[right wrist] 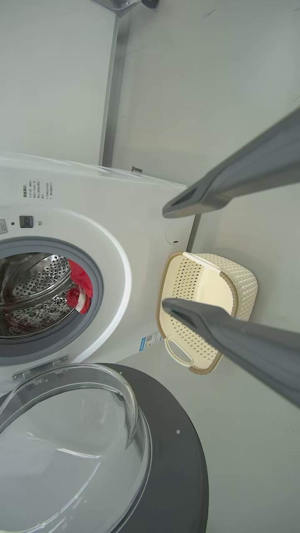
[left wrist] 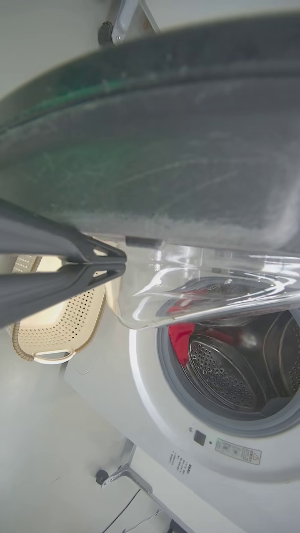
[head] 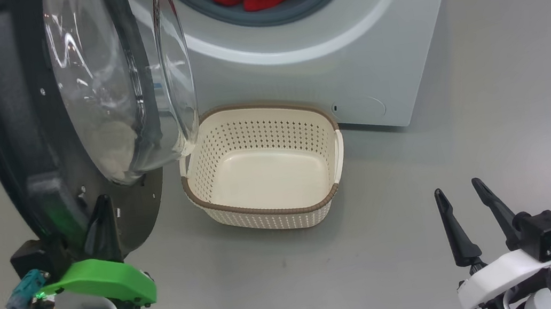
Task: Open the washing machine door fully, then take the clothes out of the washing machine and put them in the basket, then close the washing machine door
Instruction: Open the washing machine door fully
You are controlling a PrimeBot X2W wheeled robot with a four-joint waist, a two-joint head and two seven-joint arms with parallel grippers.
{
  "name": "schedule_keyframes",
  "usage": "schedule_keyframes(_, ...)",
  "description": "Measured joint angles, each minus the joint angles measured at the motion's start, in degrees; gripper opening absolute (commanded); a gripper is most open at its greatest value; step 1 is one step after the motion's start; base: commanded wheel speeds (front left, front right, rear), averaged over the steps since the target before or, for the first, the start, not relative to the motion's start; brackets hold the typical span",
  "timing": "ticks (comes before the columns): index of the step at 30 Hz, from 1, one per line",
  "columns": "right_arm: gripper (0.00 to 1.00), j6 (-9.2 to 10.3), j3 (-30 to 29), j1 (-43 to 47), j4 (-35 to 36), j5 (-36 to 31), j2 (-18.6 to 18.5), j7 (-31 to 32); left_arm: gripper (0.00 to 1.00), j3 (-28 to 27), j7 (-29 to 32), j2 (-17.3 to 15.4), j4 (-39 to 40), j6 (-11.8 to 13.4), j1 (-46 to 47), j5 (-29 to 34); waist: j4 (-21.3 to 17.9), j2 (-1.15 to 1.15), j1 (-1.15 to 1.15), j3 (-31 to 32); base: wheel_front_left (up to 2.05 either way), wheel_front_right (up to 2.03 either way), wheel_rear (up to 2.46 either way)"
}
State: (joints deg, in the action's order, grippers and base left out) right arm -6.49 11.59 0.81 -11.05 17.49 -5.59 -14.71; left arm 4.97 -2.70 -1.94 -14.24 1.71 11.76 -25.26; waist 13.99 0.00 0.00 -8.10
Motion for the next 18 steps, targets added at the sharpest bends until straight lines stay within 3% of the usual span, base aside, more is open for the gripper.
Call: schedule_keyframes(18, 1.0, -0.14, 2.2, -3.2, 0.2, -1.5, -1.8, 0.9, 0.0, -8.5, -2.9, -2.9, 0.2, 1.1, 2.9, -4.0, 2.2, 0.0, 0.0, -7.3, 0.0, 0.0, 0.0)
